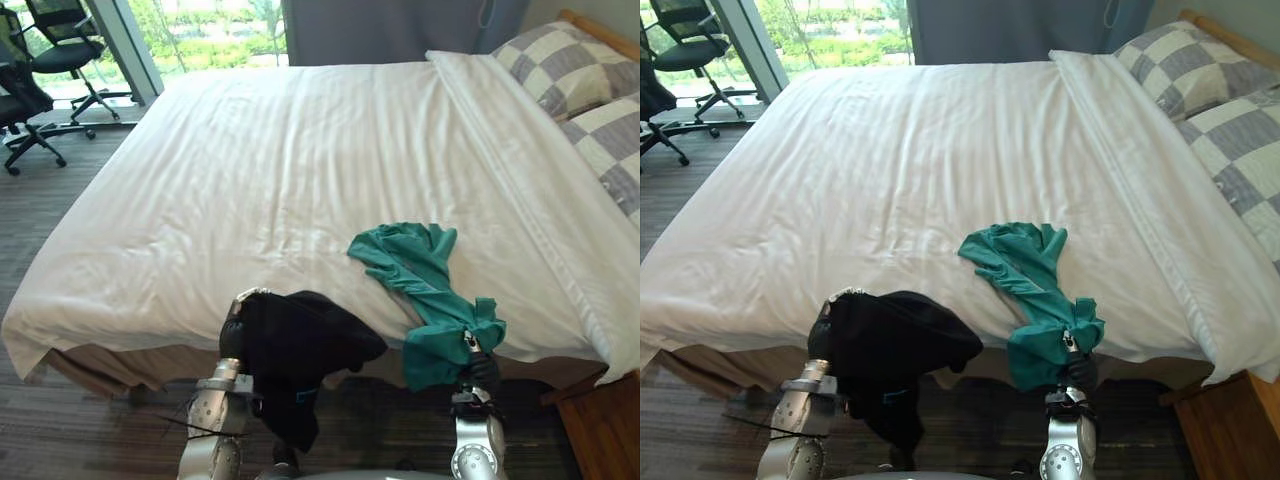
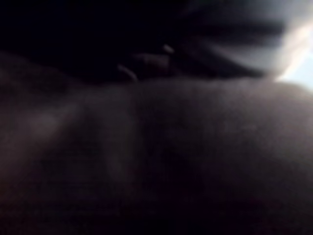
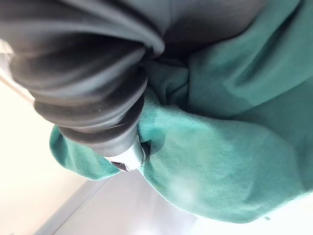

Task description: Tidy the bed and pick cloth on bed and put in laundry

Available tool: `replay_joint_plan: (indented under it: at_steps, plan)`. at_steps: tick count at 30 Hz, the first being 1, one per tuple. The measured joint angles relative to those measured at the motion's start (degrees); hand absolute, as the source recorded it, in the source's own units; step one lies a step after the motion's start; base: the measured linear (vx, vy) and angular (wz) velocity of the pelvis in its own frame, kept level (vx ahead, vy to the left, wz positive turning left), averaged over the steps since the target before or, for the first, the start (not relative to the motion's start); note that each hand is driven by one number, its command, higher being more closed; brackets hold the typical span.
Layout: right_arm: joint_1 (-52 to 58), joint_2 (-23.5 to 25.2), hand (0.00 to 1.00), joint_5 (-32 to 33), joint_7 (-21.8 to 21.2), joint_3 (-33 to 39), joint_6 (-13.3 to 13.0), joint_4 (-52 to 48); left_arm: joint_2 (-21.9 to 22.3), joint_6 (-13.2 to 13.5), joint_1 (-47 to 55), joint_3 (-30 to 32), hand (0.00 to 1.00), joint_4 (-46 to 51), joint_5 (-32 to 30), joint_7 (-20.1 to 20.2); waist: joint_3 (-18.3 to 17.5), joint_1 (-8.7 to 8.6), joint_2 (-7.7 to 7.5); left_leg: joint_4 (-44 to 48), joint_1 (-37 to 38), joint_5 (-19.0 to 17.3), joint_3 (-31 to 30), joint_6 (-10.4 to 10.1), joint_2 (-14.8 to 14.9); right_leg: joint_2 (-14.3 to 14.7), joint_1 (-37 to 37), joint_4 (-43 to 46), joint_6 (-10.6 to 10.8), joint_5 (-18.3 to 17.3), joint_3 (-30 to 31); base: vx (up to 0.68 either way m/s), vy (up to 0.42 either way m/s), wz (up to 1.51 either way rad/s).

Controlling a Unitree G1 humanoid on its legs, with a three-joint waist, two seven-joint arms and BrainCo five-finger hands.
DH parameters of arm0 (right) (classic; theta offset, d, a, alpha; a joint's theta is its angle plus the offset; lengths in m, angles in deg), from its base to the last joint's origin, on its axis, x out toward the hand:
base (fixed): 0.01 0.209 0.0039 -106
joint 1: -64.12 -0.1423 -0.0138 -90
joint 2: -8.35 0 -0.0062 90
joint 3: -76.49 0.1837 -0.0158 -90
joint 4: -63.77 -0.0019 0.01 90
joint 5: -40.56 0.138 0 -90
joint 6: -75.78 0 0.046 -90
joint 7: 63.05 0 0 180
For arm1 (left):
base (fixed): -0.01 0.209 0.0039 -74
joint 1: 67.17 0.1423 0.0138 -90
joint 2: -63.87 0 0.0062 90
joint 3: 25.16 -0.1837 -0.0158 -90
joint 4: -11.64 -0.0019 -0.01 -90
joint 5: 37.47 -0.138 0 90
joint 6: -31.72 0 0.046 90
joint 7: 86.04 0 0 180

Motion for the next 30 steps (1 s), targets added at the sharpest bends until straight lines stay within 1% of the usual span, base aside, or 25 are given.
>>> replay_joint_plan:
  at_steps: [1, 2, 4, 5, 6, 7, 9, 10, 11, 13, 14, 15, 16, 17, 19, 20, 21, 22, 24, 25, 26, 27, 28, 29, 30]
  plan:
    - [0.85, 0.11, 1.00, 1.06, -1.72, -0.47, 0.05, -1.34, 0.53, 0.01, -0.01, 0.00, 1.00, -2.50, 0.01, -1.32, -0.27, -0.87, -0.39, 0.00, 0.01, -0.08, 0.06, -0.10, 0.00, 0.02, 0.09, -0.24, 0.01, 0.23, 0.05, 0.00, 0.000, 0.00]
    - [1.34, 0.13, 1.00, 1.85, -2.60, -0.41, 0.18, -2.06, 0.79, 0.07, -0.01, 0.03, 1.00, -3.65, 0.02, -1.85, -0.49, -1.26, -0.60, 0.00, 0.01, -0.10, 0.08, -0.13, -0.05, -0.02, 0.08, -0.22, 0.03, 0.27, 0.12, 0.00, 0.000, 0.00]
    - [1.63, 0.13, 1.00, 2.35, -4.13, -0.36, 0.57, -2.24, 0.88, 0.34, -0.01, 0.14, 1.00, -4.17, -0.03, -2.76, -0.85, -1.39, -0.79, 0.00, 0.13, -0.07, 0.31, -0.08, -0.08, -0.05, 0.01, -0.20, 0.00, 0.40, 0.46, 0.01, 0.004, -0.07]
    - [1.69, 0.08, 1.00, 1.59, -4.38, -0.33, 0.80, -2.24, 0.97, 1.51, -0.05, 0.16, 1.00, -4.17, -0.80, -3.82, -1.03, -1.47, -0.79, 0.00, 0.33, -0.01, 0.54, -0.01, -0.08, -0.05, -0.01, -0.21, 0.00, 0.54, 0.83, 0.01, -0.001, -0.11]
    - [2.00, -0.13, 1.00, 0.19, -4.62, -0.32, 1.27, -2.24, 1.35, 2.54, -0.14, 0.34, 1.00, -4.17, -1.93, -4.86, -1.34, -1.52, -0.65, 0.00, 0.36, -0.01, 0.55, -0.01, -0.11, -0.06, -0.06, -0.22, -0.01, 0.61, 0.97, 0.01, -0.004, -0.08]
    - [2.26, -0.27, 1.00, -0.84, -4.77, -0.33, 1.51, -2.25, 1.49, 2.81, -0.21, 0.35, 1.00, -4.17, -2.52, -5.39, -1.49, -1.52, -0.54, 0.00, 0.36, -0.02, 0.49, -0.02, -0.13, -0.07, -0.05, -0.21, -0.01, 0.61, 0.96, 0.00, 0.000, 0.00]
    - [3.87, -0.93, 1.00, -8.24, -5.20, -0.62, 2.75, -2.68, 1.61, 3.80, -0.61, 0.34, 1.00, -4.17, -7.26, -9.34, -1.91, -1.63, 0.00, 0.00, 0.33, -0.13, -0.40, -0.14, -0.27, -0.13, 0.20, -0.21, -0.01, 0.59, 0.55, 0.01, -0.004, 0.08]
    - [4.33, -1.13, 1.00, -10.14, -5.22, -0.82, 3.18, -3.10, 1.63, 3.84, -0.77, 0.33, 1.00, -4.21, -8.23, -10.32, -1.97, -1.78, 0.11, 0.00, 0.24, -0.14, -0.83, -0.15, -0.33, -0.17, 0.33, -0.19, 0.02, 0.56, 0.18, 0.00, -0.003, 0.33]
    - [6.06, -1.50, 1.00, -13.44, -5.27, -1.88, 4.07, -5.16, 1.64, 3.84, -1.69, 0.25, 1.00, -4.81, -9.37, -12.14, -2.06, -2.34, 0.34, 0.01, -0.21, -0.17, -2.85, -0.18, -0.56, -0.37, 0.70, 0.80, 0.35, -0.38, -0.96, 0.02, -0.002, 0.56]
    - [8.10, -2.42, 1.00, -16.62, -5.24, -3.61, 5.21, -7.51, 1.57, 3.82, -2.97, -0.09, 1.00, -6.26, -9.65, -13.75, -2.13, -3.20, 0.63, 0.03, -1.34, -0.38, -5.70, 0.15, -0.72, -0.24, -0.91, 6.86, 0.48, -4.98, 1.02, -0.01, -0.017, 0.93]
    - [10.75, -2.59, 1.00, -19.72, -4.67, -5.39, 5.32, -9.26, 1.23, 3.75, -4.23, -1.00, 1.00, -7.07, -9.81, -14.18, -2.00, -4.41, 0.29, 0.03, -2.34, -0.15, -10.56, 0.45, -1.38, 2.27, -1.61, 11.15, -0.86, -9.69, 7.96, -0.03, -0.093, 1.65]
    - [12.16, -2.71, 1.00, -21.82, -3.65, -6.87, 5.35, -9.50, 1.16, 3.75, -4.60, -1.88, 1.00, -7.07, -9.59, -14.16, -2.07, -5.30, -0.15, 0.02, -3.12, 0.16, -14.49, 0.84, -2.42, 4.09, -1.32, 13.12, -1.50, -12.40, 11.71, 0.01, -0.116, 1.85]
    - [12.60, -2.84, 1.00, -22.75, -3.02, -7.72, 5.43, -9.49, 1.21, 3.76, -4.65, -2.22, 1.00, -7.08, -9.14, -13.85, -2.22, -5.35, -0.67, 0.02, -3.08, 0.18, -16.17, 0.87, -2.98, 4.44, -1.27, 13.95, -2.39, -13.60, 12.53, 0.07, -0.127, 1.50]
    - [12.61, -3.69, 1.00, -23.81, -2.20, -9.30, 5.45, -9.50, 1.19, 3.58, -4.40, -2.39, 1.00, -7.11, -8.60, -13.34, -2.22, -4.26, -0.75, 0.02, -3.30, 0.14, -17.66, 0.86, -3.33, 4.21, -1.08, 15.09, -2.72, -14.59, 11.58, 0.06, -0.069, 0.82]
    - [12.15, -4.81, 1.00, -23.84, -3.04, -10.98, 5.43, -9.48, 0.82, 2.67, -4.07, -2.08, 1.00, -7.10, -8.17, -14.29, -2.29, -2.59, -0.41, 0.03, -4.54, 0.17, -18.56, 0.89, -3.75, 4.36, -0.65, 15.13, -2.39, -14.38, 9.54, 0.03, -0.055, 0.71]
    - [11.44, -5.15, 1.00, -23.65, -4.16, -12.30, 5.45, -9.49, 0.63, 1.63, -3.77, -1.58, 1.00, -7.10, -7.38, -15.77, -2.24, -2.65, 0.12, 0.04, -5.85, 0.92, -19.66, 1.91, -3.86, 4.37, -0.30, 15.34, -2.41, -14.54, 7.25, 0.02, -0.067, 0.81]
    - [11.04, -5.47, 1.00, -23.57, -4.60, -12.72, 5.56, -9.50, 0.68, 1.35, -3.51, -1.29, 1.00, -7.10, -6.66, -16.53, -2.24, -2.55, 0.47, 0.06, -6.31, 1.61, -20.30, 2.68, -3.89, 4.54, -0.38, 15.54, -2.43, -14.52, 6.60, 0.06, -0.083, 0.99]
    - [9.86, -6.03, 1.00, -23.60, -6.27, -13.25, 5.96, -9.53, 0.86, 0.94, -2.43, -0.17, 1.00, -7.06, -4.57, -18.37, -2.26, -2.62, 1.06, 0.43, -7.53, 3.80, -22.49, 2.66, -4.15, 4.81, -0.98, 16.15, -2.92, -15.02, 5.66, 0.06, -0.044, 0.68]
    - [9.07, -6.19, 1.00, -24.04, -8.07, -14.12, 6.76, -10.30, 1.74, 0.37, -0.62, 2.83, 1.00, -6.43, -2.15, -20.01, -2.13, -2.15, 1.32, 0.44, -9.58, 4.53, -25.17, 2.93, -4.70, 4.69, -2.13, 17.90, -3.15, -16.60, 2.83, 0.01, -0.054, 0.84]
    - [9.63, -6.13, 1.00, -24.54, -8.42, -14.37, 6.84, -11.34, 2.20, 0.14, 0.12, 3.78, 1.00, -6.39, -1.61, -20.37, -2.02, -1.96, 1.47, 0.23, -10.04, 4.01, -25.68, 4.79, -5.21, 4.34, -1.98, 18.53, -3.18, -17.15, 0.91, -0.05, -0.061, 1.45]
    - [11.13, -6.08, 1.00, -25.37, -8.84, -14.41, 7.01, -12.88, 2.70, -0.19, 1.42, 4.72, 1.00, -6.46, -1.34, -20.85, -1.55, -2.20, 1.45, 0.10, -10.71, -1.65, -20.47, 14.08, -6.60, 2.59, 0.46, 17.18, -2.84, -17.20, -4.17, -0.02, -0.049, 1.56]
    - [11.98, -5.93, 1.00, -25.38, -8.83, -14.38, 7.08, -13.86, 2.72, -0.21, 1.67, 4.61, 1.00, -6.52, -1.41, -20.61, -1.46, -2.44, 0.87, 0.31, -10.43, -5.52, -17.12, 18.82, -7.42, 1.74, 2.37, 15.13, -2.52, -16.51, -6.86, 0.01, -0.042, 2.50]
    - [12.76, -5.42, 1.00, -25.41, -8.88, -13.97, 6.78, -15.73, 3.22, 0.30, 1.78, 5.11, 1.00, -6.18, -1.40, -19.06, -0.31, -2.19, -1.75, 6.09, -10.83, -8.80, -7.47, 20.22, -7.98, -0.94, 6.01, 11.76, -2.42, -15.55, -13.22, 0.03, -0.009, 2.24]
    - [12.88, -5.84, 1.00, -25.40, -8.84, -13.40, 6.52, -16.64, 3.73, 0.69, 2.43, 5.49, 1.00, -6.04, -0.94, -18.09, 0.10, -1.41, 0.00, 12.93, -11.65, -9.09, -2.45, 20.22, -6.65, -0.94, 7.03, 12.76, -2.48, -16.02, -16.75, 0.02, 0.003, 2.60]
    - [13.29, -8.43, 1.00, -25.40, -8.84, -12.17, 5.99, -19.56, 5.19, 0.90, 5.66, 5.57, 1.00, -4.70, 0.66, -15.91, -0.19, -0.05, 4.56, 13.89, -11.75, -6.95, -2.58, 16.94, -5.97, 0.81, 7.09, 15.72, -3.52, -17.29, -19.52, 0.00, 0.020, 1.87]
